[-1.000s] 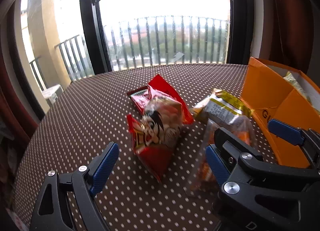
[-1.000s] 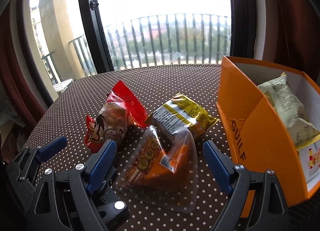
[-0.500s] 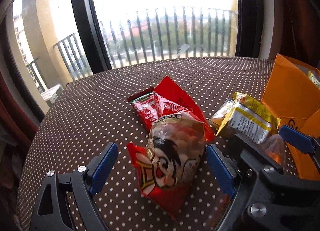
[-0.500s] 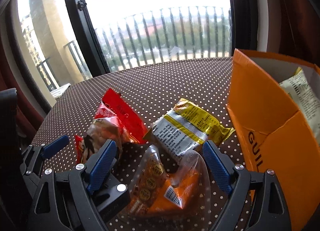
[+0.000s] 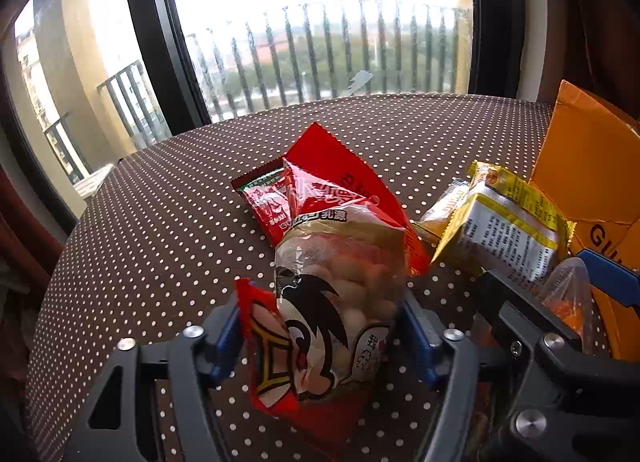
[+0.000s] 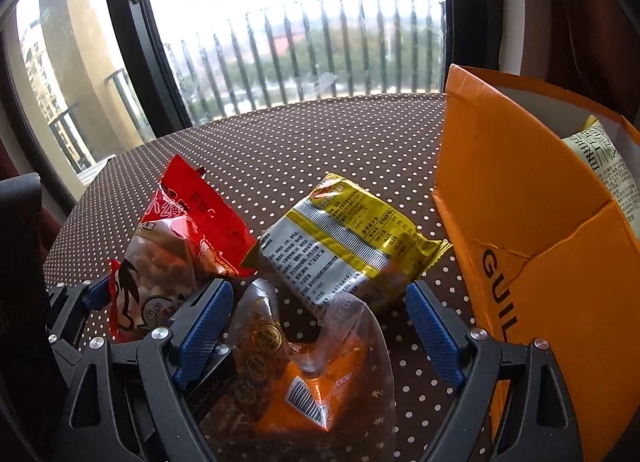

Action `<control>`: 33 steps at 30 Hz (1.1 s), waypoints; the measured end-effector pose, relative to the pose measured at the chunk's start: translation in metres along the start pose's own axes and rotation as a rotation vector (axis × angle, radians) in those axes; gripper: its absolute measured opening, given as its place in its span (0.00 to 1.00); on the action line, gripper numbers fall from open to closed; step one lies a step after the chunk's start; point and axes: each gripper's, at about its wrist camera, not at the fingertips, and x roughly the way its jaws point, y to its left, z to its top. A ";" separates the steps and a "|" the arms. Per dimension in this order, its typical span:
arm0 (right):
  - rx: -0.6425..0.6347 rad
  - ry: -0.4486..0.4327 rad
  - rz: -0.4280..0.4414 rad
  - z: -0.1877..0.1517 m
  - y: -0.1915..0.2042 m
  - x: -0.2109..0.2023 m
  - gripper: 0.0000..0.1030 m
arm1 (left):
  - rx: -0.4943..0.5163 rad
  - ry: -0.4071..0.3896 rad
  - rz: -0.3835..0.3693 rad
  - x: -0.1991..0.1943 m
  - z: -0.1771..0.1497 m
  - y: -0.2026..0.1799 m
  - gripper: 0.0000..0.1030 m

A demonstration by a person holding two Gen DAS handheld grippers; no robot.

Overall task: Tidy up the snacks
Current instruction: 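Grasp the red cartoon peanut bag with the left tool while the right tool grasps the clear orange bag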

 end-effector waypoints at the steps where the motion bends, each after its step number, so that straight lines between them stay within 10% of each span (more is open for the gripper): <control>1: 0.001 -0.002 0.000 -0.001 0.000 -0.002 0.88 | -0.003 -0.001 0.005 -0.002 -0.001 0.000 0.58; 15: -0.017 -0.021 0.016 -0.019 0.001 -0.024 0.88 | -0.143 0.025 -0.090 -0.040 -0.040 -0.001 0.47; 33: -0.028 0.023 0.023 -0.029 -0.004 -0.009 0.88 | -0.098 0.017 -0.007 -0.044 -0.057 -0.025 0.54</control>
